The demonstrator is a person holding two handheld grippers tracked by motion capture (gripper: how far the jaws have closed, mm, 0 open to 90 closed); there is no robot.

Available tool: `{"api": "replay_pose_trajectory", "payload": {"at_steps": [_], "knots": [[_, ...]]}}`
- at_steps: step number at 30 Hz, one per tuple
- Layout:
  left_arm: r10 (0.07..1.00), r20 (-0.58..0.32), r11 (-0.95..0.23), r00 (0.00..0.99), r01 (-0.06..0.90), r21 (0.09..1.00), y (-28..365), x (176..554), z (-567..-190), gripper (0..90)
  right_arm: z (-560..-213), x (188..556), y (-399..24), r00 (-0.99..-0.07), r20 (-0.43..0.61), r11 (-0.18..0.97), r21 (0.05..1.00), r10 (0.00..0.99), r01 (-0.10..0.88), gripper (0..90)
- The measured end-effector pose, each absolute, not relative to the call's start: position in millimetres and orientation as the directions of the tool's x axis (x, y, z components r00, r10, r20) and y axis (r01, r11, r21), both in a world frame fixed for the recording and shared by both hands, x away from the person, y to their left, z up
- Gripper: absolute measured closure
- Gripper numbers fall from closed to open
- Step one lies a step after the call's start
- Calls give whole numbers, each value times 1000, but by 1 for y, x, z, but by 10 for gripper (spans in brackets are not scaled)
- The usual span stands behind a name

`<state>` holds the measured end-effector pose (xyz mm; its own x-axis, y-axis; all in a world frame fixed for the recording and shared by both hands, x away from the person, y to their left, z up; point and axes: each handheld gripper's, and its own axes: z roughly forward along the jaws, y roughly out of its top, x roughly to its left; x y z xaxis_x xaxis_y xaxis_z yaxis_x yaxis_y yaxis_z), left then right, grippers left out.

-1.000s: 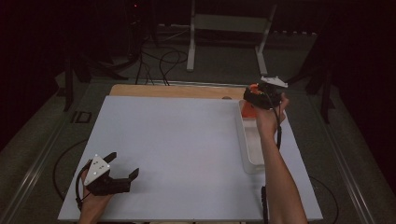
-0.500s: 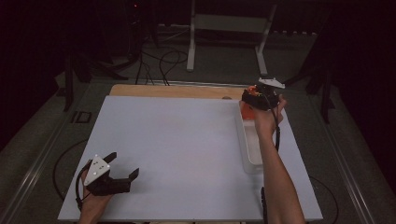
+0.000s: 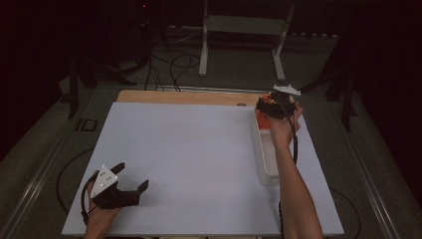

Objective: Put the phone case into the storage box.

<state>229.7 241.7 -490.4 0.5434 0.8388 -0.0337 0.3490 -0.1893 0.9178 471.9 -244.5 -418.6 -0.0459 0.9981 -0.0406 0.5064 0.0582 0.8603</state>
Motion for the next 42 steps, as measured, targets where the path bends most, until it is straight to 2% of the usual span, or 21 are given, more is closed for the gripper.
{"api": "replay_pose_trajectory", "payload": {"at_steps": [42], "knots": [[842, -47, -176, 538, 357, 917, 242, 228, -492, 4, -440, 483, -241, -75, -73, 102, 828, 994, 552, 150]]}}
